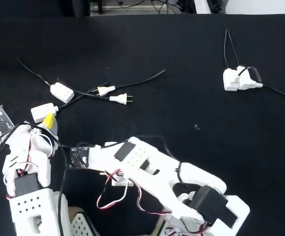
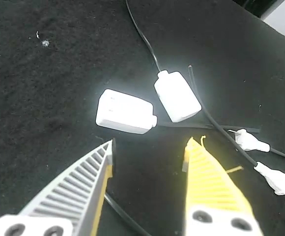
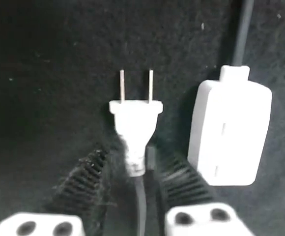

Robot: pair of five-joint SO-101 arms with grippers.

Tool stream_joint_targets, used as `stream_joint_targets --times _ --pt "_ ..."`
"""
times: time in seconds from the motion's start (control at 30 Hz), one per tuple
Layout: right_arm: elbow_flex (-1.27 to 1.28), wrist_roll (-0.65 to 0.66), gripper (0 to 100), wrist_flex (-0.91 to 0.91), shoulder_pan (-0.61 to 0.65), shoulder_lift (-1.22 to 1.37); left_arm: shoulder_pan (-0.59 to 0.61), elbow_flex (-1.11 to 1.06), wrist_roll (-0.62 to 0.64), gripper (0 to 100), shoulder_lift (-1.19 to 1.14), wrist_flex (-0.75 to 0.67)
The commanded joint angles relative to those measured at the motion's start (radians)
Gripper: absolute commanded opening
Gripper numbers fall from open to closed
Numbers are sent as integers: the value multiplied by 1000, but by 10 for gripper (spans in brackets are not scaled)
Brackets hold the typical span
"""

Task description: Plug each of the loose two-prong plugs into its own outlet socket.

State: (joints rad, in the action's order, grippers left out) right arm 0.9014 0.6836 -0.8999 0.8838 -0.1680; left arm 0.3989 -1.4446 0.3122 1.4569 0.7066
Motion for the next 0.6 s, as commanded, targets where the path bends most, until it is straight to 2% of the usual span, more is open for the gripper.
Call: stream_joint_targets --times 0.0,0.1,0.27,0.37,0.57 --pt "-48 3 8 6 3 -1 4 58 3 234 12 -12" --pt "-42 3 10 -23 -12 -12 5 58 3 234 12 -12" --pt "-65 2 11 -103 -126 -19 1 58 2 234 12 -12" --pt "-88 -55 11 -112 -184 -48 -1 58 2 234 12 -12" --pt "-58 -97 11 -124 -192 -367 -13 58 0 234 12 -6"
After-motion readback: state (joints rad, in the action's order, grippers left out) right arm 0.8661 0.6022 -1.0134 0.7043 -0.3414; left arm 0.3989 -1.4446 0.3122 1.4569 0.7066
